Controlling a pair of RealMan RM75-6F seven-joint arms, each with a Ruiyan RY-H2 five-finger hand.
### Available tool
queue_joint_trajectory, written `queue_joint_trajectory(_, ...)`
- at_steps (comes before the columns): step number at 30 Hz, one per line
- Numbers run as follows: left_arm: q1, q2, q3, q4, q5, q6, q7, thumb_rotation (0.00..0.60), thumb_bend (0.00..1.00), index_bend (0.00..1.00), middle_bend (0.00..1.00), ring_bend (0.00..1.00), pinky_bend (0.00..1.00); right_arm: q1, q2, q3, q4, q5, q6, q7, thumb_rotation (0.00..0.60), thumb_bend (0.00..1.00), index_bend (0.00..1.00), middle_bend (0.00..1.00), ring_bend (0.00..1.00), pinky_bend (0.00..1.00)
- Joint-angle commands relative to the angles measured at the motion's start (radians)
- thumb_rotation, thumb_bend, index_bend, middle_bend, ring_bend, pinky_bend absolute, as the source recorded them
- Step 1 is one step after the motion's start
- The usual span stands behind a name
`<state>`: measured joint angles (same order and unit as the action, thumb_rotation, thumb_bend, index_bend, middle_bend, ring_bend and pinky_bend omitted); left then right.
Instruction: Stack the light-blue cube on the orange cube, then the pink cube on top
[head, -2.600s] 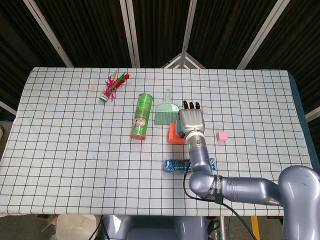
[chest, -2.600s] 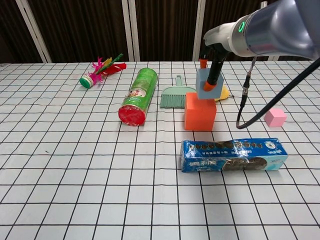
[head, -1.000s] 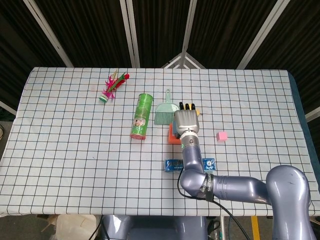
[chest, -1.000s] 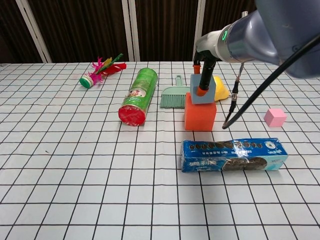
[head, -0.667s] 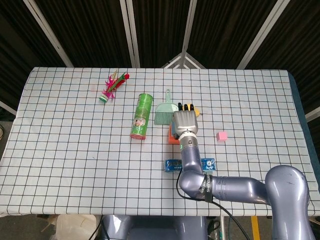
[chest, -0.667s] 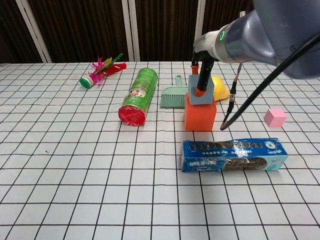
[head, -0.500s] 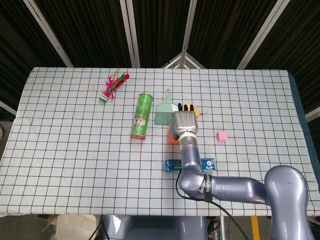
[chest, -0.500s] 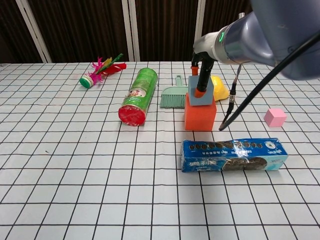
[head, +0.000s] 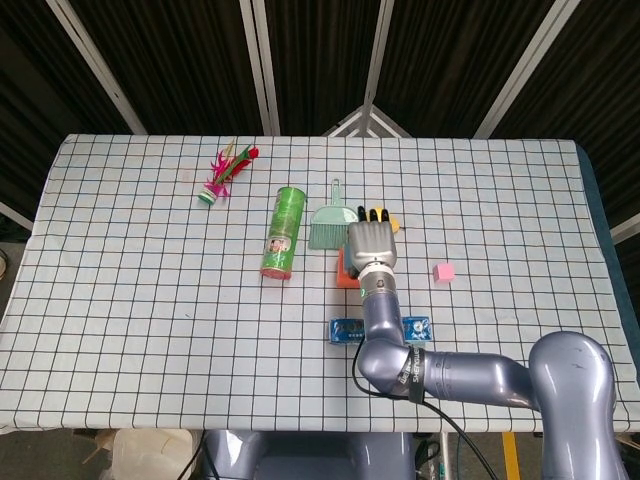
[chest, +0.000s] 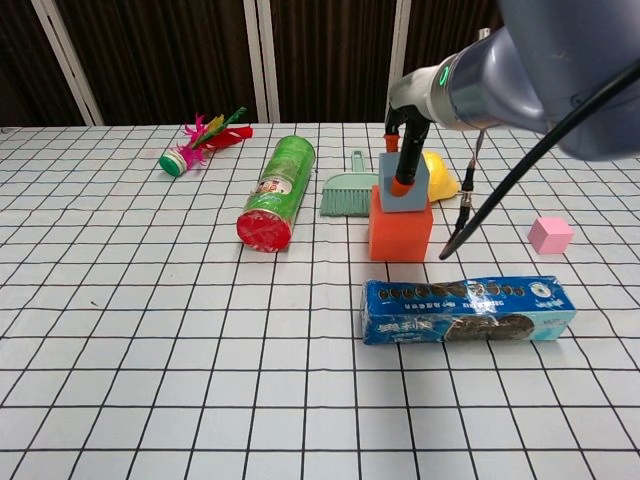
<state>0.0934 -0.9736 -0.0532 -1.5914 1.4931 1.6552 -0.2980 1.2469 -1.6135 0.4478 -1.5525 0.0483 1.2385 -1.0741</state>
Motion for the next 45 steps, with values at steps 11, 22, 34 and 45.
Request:
queue_joint_trajectory(11, -0.002, 0.000, 0.000, -0.003, -0.002, -0.005, 0.006, 0.600, 0.16, 0.10, 0.00, 0.00, 0.00, -0.004, -0.003, 0.004, 0.008, -0.003, -0.007, -0.001, 0.600, 1.00, 0.82, 0.08, 0.09, 0.05)
queue_joint_trajectory(22, -0.002, 0.000, -0.001, -0.003, -0.003, -0.004, 0.006, 0.600, 0.16, 0.10, 0.00, 0.00, 0.00, -0.005, -0.005, 0.002, 0.016, 0.000, -0.011, -0.009, 0.600, 1.00, 0.82, 0.08, 0.09, 0.05)
queue_joint_trajectory(34, -0.002, -0.001, 0.000, -0.006, -0.002, -0.005, 0.013, 0.600, 0.16, 0.10, 0.00, 0.00, 0.00, -0.008, -0.002, 0.002, 0.012, 0.009, -0.020, -0.018, 0.600, 1.00, 0.82, 0.08, 0.09, 0.04)
queue_joint_trajectory(45, -0.003, -0.001, -0.001, -0.006, -0.003, -0.006, 0.013, 0.600, 0.16, 0.10, 0.00, 0.00, 0.00, -0.005, 0.013, -0.002, 0.003, 0.039, -0.050, -0.046, 0.600, 1.00, 0.41, 0.08, 0.09, 0.05)
